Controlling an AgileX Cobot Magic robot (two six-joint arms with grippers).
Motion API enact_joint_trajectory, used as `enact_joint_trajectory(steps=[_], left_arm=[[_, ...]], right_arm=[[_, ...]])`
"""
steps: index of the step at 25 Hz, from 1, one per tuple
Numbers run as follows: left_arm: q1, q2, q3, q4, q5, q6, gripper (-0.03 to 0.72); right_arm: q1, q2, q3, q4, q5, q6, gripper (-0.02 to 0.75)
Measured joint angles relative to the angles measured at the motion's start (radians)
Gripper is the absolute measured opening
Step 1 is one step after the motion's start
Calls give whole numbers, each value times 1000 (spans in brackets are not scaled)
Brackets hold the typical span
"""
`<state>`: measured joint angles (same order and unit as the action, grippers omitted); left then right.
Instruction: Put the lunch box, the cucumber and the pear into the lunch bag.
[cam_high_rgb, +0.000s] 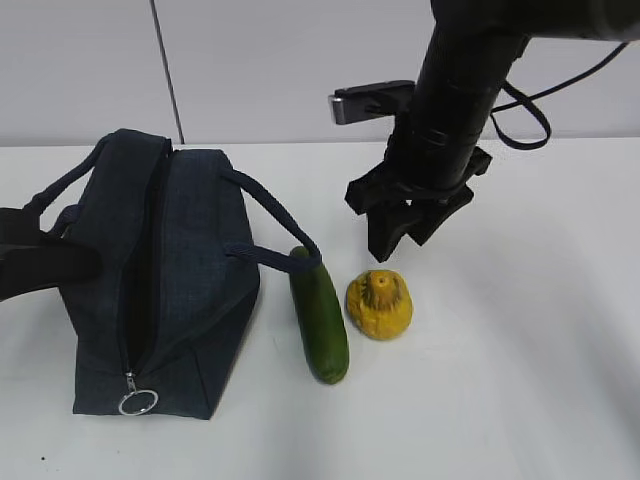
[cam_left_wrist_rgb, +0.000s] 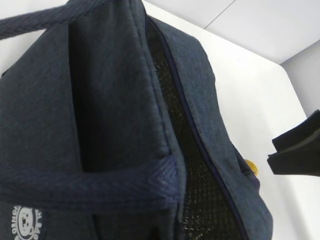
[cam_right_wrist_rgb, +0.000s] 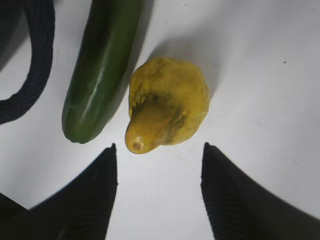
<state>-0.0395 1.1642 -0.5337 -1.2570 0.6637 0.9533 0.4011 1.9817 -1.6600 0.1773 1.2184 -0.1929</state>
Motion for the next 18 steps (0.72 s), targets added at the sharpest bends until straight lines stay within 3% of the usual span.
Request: enact_joint_trajectory(steps=[13, 18], left_arm=[[0, 0, 0, 0, 0, 0, -17], [0, 0, 0, 0, 2, 0, -17]], right_arm=[[51, 129, -4, -70, -50, 16, 471], [51, 136, -4, -78, -50, 18, 389]])
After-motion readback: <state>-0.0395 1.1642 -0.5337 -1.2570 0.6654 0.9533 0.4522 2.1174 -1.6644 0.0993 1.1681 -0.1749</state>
